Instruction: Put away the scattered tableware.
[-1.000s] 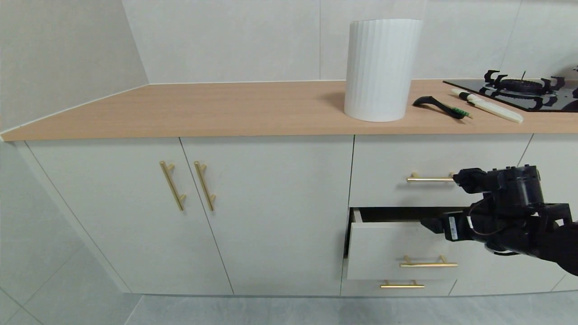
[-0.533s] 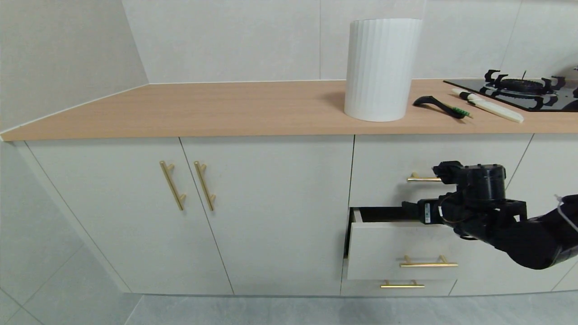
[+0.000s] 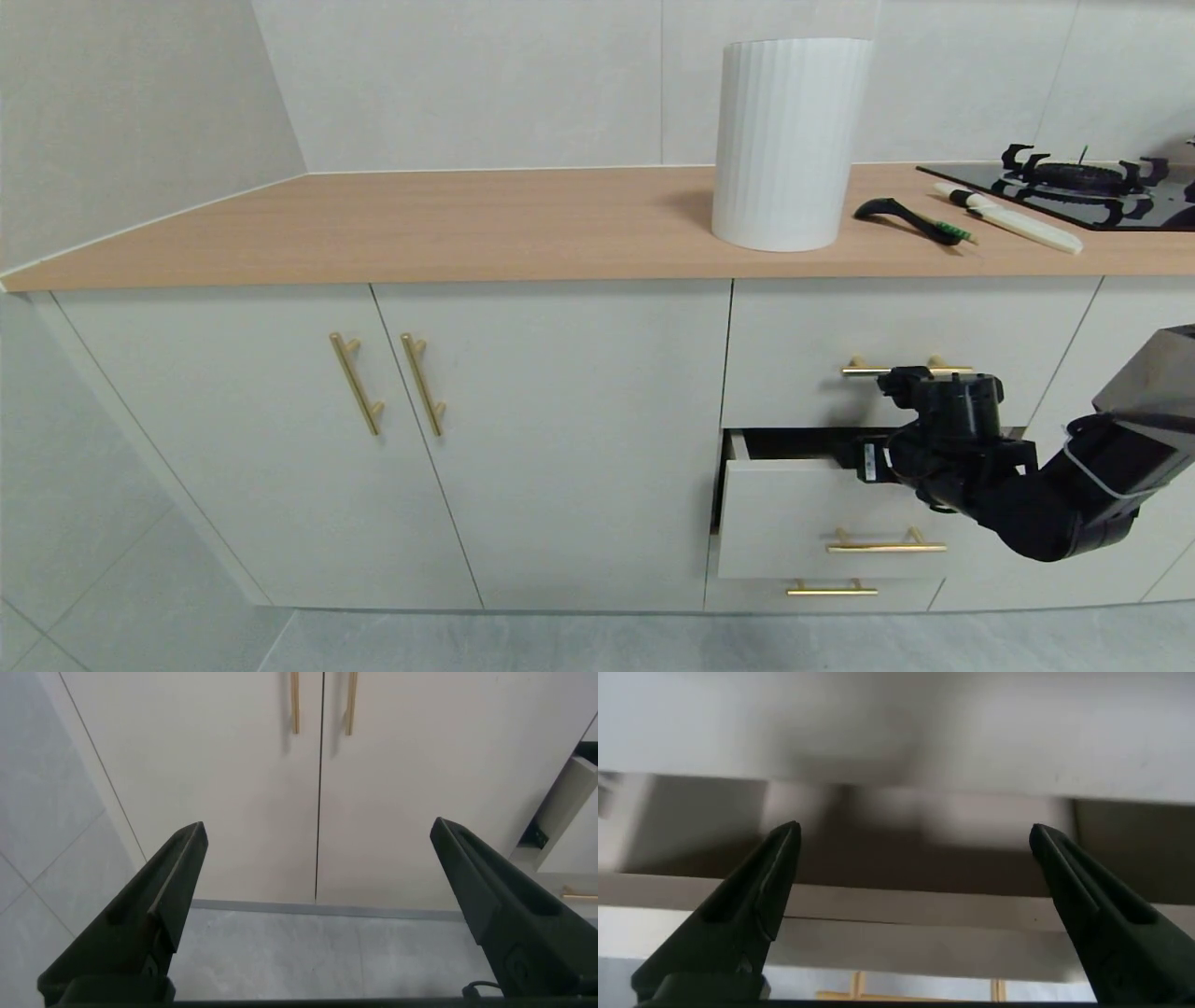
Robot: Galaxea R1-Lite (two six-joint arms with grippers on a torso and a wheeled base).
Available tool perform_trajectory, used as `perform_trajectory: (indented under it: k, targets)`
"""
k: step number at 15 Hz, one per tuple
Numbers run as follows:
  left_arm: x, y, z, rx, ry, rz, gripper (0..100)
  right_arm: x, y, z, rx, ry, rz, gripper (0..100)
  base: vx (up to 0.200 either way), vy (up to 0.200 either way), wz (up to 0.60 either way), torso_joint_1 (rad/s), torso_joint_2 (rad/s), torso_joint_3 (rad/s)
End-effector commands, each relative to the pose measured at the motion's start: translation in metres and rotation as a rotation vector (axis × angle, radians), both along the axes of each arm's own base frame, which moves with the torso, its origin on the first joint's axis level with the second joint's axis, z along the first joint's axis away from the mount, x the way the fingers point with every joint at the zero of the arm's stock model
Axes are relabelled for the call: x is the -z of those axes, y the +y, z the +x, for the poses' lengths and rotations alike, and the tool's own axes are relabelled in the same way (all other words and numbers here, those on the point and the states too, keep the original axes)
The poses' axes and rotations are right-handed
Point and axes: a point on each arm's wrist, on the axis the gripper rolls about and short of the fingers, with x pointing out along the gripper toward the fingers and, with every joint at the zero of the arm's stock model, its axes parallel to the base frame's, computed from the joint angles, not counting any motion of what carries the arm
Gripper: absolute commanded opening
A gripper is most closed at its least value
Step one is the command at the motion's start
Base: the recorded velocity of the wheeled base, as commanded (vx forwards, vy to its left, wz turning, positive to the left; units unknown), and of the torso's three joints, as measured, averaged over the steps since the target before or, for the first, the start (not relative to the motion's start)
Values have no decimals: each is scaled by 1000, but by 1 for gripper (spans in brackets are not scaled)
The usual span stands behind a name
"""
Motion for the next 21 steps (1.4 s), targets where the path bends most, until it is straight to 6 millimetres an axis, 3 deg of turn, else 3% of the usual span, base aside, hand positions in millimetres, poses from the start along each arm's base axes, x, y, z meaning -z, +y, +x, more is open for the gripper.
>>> perform_trajectory:
  k: [1,11,16,21]
  targets:
    - [0,0,0,-1,0,0,100,5,0,-1,-1,18,-6,100,0,0,0,0,0,0]
    - [0,0,0,-1,0,0,100,-43,-10,-41,-58,225,-11,100,0,0,0,0,0,0]
    - [0,0,0,-1,0,0,100,-48,-11,-59,-119,335,-89,100,0,0,0,0,0,0]
    - [0,0,0,-1,0,-1,100,-40,-12,-75,-199,499,-189,100,0,0,0,0,0,0]
